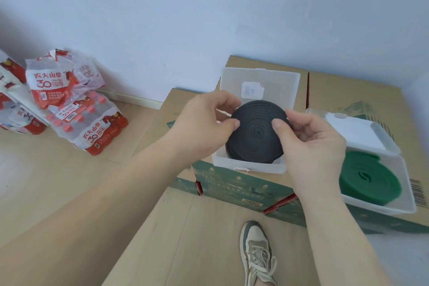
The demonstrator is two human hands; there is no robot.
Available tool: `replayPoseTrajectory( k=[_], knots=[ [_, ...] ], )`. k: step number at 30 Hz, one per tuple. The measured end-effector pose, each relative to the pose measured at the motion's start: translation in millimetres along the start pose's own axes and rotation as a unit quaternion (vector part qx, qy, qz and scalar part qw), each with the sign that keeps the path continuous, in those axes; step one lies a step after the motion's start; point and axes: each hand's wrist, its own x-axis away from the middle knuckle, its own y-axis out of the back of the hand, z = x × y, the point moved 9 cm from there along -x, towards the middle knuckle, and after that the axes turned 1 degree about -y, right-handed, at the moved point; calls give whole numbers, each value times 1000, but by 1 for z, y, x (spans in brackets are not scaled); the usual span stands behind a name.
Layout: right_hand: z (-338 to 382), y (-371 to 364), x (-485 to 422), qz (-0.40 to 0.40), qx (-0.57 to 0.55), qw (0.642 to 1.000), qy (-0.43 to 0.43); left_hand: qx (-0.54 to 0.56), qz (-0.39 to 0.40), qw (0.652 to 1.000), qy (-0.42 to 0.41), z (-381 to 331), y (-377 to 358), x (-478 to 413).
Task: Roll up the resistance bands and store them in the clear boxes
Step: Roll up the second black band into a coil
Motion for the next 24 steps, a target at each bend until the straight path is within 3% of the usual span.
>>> replayPoseTrajectory(
  k=[3, 7, 13, 20, 24],
  knots=[
    [-13, -4, -2, -5, 32, 999, -9, -26, 35, 999, 9, 19, -11, -1],
    [-20, -10, -6, -21, 39, 999, -6, -33, 20, 999, 20, 38, -6, 2],
    [-27, -34, -4, 44, 101, 994, -16, -92, 65, 994, -4, 39, -3, 3],
    [-32, -43, -3, 104, 240, 965, -6, -271, 151, 945, -104, 22, -21, 2],
    [-28, -36, -7, 90, 241, 966, 7, -283, 187, 933, -122, 12, -34, 4]
  ],
)
